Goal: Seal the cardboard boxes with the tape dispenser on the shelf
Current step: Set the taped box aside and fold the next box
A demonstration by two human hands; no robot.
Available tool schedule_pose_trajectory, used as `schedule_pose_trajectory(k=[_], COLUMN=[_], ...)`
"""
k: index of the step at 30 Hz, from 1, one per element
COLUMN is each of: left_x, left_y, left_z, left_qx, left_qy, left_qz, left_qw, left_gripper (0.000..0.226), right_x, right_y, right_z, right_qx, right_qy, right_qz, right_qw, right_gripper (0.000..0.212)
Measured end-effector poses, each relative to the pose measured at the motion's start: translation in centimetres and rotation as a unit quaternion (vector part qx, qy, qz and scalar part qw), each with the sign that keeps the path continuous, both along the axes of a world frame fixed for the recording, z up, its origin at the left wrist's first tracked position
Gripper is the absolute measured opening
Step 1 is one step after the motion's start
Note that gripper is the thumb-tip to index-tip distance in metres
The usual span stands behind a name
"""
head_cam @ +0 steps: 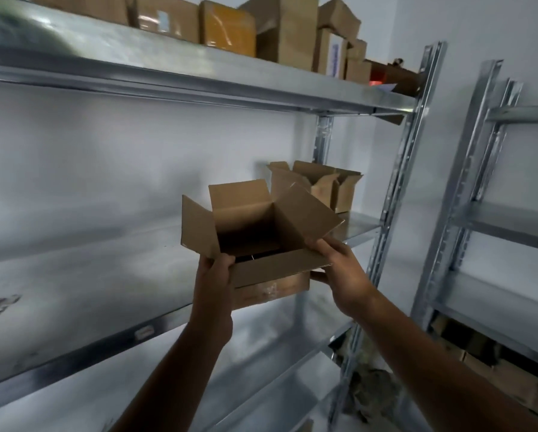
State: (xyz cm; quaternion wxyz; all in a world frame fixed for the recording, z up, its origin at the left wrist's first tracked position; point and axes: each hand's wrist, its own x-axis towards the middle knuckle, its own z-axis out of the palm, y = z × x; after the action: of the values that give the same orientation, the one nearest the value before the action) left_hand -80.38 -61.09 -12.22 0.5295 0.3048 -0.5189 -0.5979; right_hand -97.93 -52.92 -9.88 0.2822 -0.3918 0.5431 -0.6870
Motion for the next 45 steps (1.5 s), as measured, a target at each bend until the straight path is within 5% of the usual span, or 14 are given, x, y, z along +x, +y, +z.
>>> schedule_pose_trajectory(k=[7,11,18,24,31,42,45], left_x=[-7.2,-10.2,-15.2,-19.7,-23.8,-30.1,-29.8], left_y=[-2.1,-6.1,-15.5,-22.1,-26.1,-25.2,-24.6], left_z=[0.4,1.9,3.4,3.8,2.0,1.7,2.0], left_qx=[-0.045,-0.006,0.004,0.045,0.092,0.11,0.127], left_qy=[0.011,0.022,0.02,0.019,-0.009,-0.029,-0.049], left_qz=[0.027,0.037,0.063,0.069,0.08,0.122,0.147], left_qw=[0.999,0.999,0.998,0.996,0.992,0.986,0.98], left_gripper=[0.027,0.027,0.017,0.016,0.013,0.006,0.031], right_x=[-9.1,-14.4,-23.8,-28.2,-31.8,-36.0,-36.4], right_y=[-2.9,-7.1,-16.5,-23.2,-27.2,-28.7,-28.2], right_z=[0.9,2.0,6.7,10.2,7.6,5.8,5.9], right_qx=[0.011,0.04,0.045,0.18,0.173,0.071,0.064], right_qy=[0.0,0.167,0.528,0.622,0.605,0.571,0.582], right_qz=[0.04,0.021,-0.075,-0.018,0.044,0.125,0.142], right_qw=[0.999,0.985,0.845,0.762,0.776,0.808,0.798], right_gripper=[0.032,0.029,0.044,0.039,0.017,0.032,0.044])
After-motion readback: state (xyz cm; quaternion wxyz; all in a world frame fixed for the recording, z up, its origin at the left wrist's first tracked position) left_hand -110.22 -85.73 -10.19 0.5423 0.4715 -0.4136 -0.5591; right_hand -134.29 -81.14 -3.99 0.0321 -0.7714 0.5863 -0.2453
